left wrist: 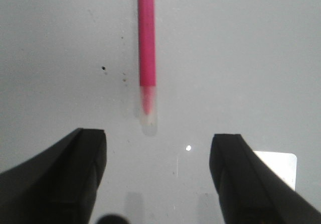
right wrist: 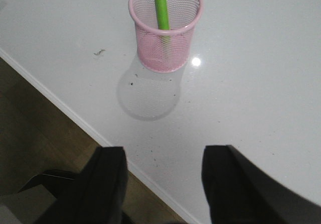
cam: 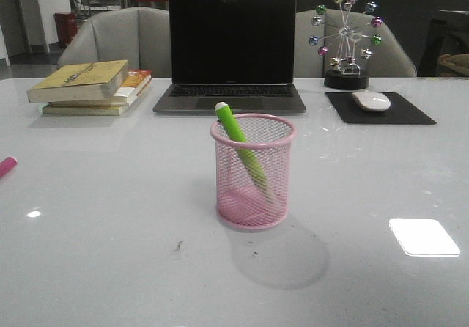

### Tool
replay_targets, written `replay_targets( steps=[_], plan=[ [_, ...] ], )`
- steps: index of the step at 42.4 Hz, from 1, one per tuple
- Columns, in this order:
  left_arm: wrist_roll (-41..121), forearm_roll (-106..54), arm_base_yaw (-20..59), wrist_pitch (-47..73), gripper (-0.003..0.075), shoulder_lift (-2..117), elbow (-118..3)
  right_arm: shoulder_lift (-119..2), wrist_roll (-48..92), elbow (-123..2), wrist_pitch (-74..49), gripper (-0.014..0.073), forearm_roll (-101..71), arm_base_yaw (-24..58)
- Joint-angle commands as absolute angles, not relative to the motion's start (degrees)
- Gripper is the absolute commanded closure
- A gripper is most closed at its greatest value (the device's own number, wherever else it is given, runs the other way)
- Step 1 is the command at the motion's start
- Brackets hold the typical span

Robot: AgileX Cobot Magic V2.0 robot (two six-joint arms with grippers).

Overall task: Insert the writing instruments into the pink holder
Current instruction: 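Lower the left gripper over the pink marker and close on it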

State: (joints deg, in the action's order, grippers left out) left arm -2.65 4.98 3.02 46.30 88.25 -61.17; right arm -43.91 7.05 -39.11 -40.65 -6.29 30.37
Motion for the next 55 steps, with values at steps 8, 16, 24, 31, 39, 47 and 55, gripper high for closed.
replay_targets(
  steps=[8, 16, 24, 31, 39, 47, 55],
  plan=[
    [-1.5, 3.9, 1.7, 44.8, 0.0224, 100.7, -72.9, -43.4, 7.6, -40.7, -36.5, 0.0138, -6.2, 30.3],
    [1.0, 1.3, 1.7, 45.3, 0.0224, 108.4, -79.6, -43.4, 7.6, -40.7, -36.5, 0.0138, -6.2, 30.3],
    [1.1, 1.2, 1.7, 46.4, 0.0224, 113.0, -84.5, -43.4, 7.6, -40.7, -36.6, 0.0138, -6.2, 30.3],
    [1.1, 1.2, 1.7, 46.6, 0.0225, 114.9, -86.4, -43.4, 7.6, -40.7, -36.6, 0.0138, -6.2, 30.3],
    [1.1, 1.9, 1.7, 46.6, 0.0255, 115.5, -86.7, -43.4, 7.6, -40.7, -36.6, 0.0138, -6.2, 30.3],
    [1.1, 2.4, 1.7, 47.1, 0.0288, 115.5, -86.7, -43.4, 7.6, -40.7, -36.6, 0.0138, -6.2, 30.3],
    [1.1, 2.4, 1.7, 47.9, 0.0288, 116.9, -87.0, -43.4, 7.6, -40.7, -36.6, 0.0138, -6.2, 30.3]
  ],
)
